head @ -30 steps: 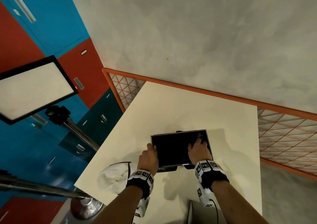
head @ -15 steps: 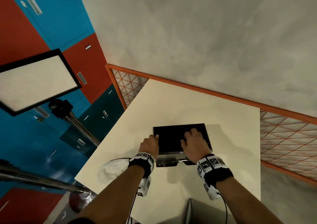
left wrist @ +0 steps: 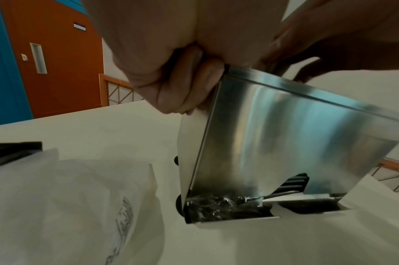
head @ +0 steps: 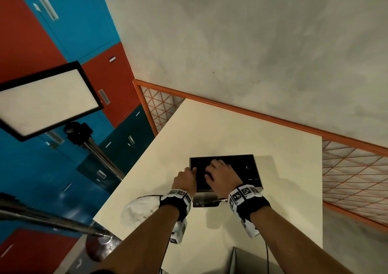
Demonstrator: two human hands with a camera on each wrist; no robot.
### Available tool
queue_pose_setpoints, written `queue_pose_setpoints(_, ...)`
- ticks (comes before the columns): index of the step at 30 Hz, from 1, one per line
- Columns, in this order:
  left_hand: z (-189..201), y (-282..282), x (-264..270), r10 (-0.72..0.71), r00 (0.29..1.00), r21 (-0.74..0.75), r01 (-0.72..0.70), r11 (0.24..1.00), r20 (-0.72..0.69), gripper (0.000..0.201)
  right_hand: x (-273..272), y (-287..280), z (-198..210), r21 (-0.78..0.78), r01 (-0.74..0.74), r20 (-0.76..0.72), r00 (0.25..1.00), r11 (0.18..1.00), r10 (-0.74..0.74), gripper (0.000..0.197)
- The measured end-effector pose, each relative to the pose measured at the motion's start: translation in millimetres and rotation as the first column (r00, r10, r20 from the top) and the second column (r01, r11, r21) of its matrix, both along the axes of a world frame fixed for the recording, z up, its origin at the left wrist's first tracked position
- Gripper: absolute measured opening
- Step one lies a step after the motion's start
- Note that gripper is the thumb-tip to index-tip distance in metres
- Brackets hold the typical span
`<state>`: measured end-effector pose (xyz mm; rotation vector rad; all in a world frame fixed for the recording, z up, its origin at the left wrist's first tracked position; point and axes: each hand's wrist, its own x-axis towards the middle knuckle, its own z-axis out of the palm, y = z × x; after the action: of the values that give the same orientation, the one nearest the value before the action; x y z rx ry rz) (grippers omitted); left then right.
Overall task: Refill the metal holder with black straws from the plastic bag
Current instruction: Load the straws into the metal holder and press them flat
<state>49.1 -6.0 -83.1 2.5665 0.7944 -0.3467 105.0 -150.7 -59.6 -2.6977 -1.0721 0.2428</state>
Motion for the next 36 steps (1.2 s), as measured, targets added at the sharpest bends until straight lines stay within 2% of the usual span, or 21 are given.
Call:
queue_pose_setpoints(2,0,0,0,0.003,1.0,-0.003,-0.003,1.0,0.001,0.051,9,-2,-3,-0.074,0.001,-0.006,1.0,0.997,-0.001,0.046)
queue_pose_setpoints(4,2,0,0,0.01,1.0,-0.009,-0.01,1.0,-0.004,0.052,13,-5,-10,-0.157,0.024,-0.107,0.993,0.987,-0.041,0.054)
queue_pose_setpoints(7,4,-1,0,0.011,1.0,-0.008,-0.011,1.0,-0.014,0.052,9,-6,-21,-0.25,0.036,-0.206,0.974,0.968,-0.089,0.054)
queue_pose_setpoints(10,5,-1,-1,0.0,1.0,0.006,0.0,1.0,-0.016,0.052,4,-8,-18,-0.267,0.0,-0.277,0.958,0.964,-0.076,0.054)
queue_pose_setpoints(12,3,0,-1,-0.008,1.0,0.008,0.008,1.0,-0.008,0.052,7,-16,-13,-0.169,0.008,-0.239,0.97,0.986,-0.048,0.052)
queue_pose_setpoints(14,2,1,-1,-0.016,1.0,0.008,0.016,1.0,0.007,0.052,15,-33,-5,0.084,0.1,-0.123,0.988,0.991,-0.089,0.041)
queue_pose_setpoints(16,2,1,0,-0.015,1.0,0.009,0.015,1.0,0.018,0.05,26,-57,1,0.3,0.207,0.06,0.97,0.931,-0.235,0.025)
queue_pose_setpoints(17,2,1,-1,-0.017,1.0,0.017,0.016,1.0,0.019,0.049,30,-68,3,0.354,0.276,0.121,0.934,0.893,-0.337,0.021)
queue_pose_setpoints(18,3,0,0,-0.018,1.0,0.022,0.018,1.0,0.018,0.047,36,-80,4,0.378,0.366,0.119,0.892,0.85,-0.437,0.02)
queue_pose_setpoints(20,5,-1,0,-0.028,1.0,0.032,0.028,0.999,0.007,0.045,45,-95,2,0.328,0.594,-0.105,0.796,0.735,-0.596,0.025)
queue_pose_setpoints(21,7,0,-1,-0.042,0.999,0.044,0.042,0.998,-0.006,0.043,48,-98,-2,0.23,0.682,-0.265,0.73,0.694,-0.63,0.03)
queue_pose_setpoints(22,9,0,-1,-0.062,0.998,0.059,0.063,0.996,-0.024,0.04,51,-99,-7,0.116,0.718,-0.396,0.667,0.687,-0.63,0.034)
queue_pose_setpoints(23,10,1,-1,-0.094,0.995,0.081,0.097,0.992,-0.046,0.034,53,-99,-10,0.025,0.712,-0.463,0.631,0.702,-0.623,0.037)
queue_pose_setpoints(26,12,4,0,-0.174,0.978,0.137,0.189,0.972,-0.116,0.024,54,-93,-18,-0.054,0.681,-0.418,0.649,0.73,-0.636,0.036)
queue_pose_setpoints(31,14,7,-3,-0.167,0.977,0.16,0.188,0.969,-0.135,0.023,54,-86,-15,-0.112,0.626,-0.346,0.704,0.772,-0.621,0.026)
queue_pose_setpoints(36,15,15,-6,-0.153,0.98,0.179,0.174,0.968,-0.124,0.022,51,-78,-15,-0.111,0.59,-0.341,0.733,0.8,-0.588,0.025)
